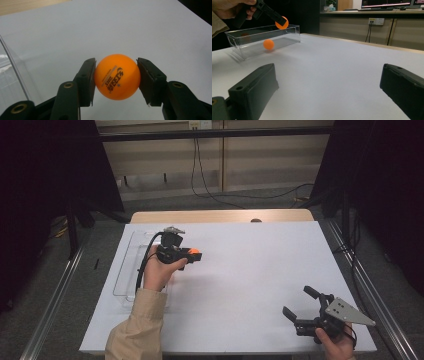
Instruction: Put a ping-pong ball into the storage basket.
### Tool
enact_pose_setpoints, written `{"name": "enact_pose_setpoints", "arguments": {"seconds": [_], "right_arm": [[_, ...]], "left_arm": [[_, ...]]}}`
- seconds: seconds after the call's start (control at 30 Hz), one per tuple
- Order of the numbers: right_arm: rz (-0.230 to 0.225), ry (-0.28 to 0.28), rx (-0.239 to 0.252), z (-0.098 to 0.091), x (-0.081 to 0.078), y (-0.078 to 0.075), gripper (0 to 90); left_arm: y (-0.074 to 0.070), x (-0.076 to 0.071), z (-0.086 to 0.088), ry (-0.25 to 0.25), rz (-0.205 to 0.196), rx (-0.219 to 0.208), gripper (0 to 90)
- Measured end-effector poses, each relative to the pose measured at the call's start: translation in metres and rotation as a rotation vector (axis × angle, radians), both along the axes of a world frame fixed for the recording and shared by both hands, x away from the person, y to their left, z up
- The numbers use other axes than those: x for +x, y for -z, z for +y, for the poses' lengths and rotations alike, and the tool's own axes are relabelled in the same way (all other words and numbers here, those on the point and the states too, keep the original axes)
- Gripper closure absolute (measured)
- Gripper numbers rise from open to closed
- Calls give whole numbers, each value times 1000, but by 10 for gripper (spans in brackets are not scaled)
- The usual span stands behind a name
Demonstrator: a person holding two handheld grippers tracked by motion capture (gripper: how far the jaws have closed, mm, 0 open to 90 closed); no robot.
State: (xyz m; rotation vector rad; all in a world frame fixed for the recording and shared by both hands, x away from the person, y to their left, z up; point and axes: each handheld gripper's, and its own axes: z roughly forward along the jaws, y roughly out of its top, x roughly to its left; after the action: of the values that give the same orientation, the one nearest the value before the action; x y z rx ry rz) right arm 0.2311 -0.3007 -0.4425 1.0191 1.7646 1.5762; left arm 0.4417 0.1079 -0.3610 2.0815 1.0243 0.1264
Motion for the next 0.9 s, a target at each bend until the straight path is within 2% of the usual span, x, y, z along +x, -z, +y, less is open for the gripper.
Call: {"name": "enact_pose_setpoints", "arguments": {"seconds": [0.47, 0.9], "right_arm": [[-2, -1, -2, 0, 0, 0, 4], [-3, -1, 0, 0, 0, 0, 5]], "left_arm": [[-1, -2, 5, -2, -1, 10, 509], [-3, -2, 12, -25, -4, -7, 509]]}}
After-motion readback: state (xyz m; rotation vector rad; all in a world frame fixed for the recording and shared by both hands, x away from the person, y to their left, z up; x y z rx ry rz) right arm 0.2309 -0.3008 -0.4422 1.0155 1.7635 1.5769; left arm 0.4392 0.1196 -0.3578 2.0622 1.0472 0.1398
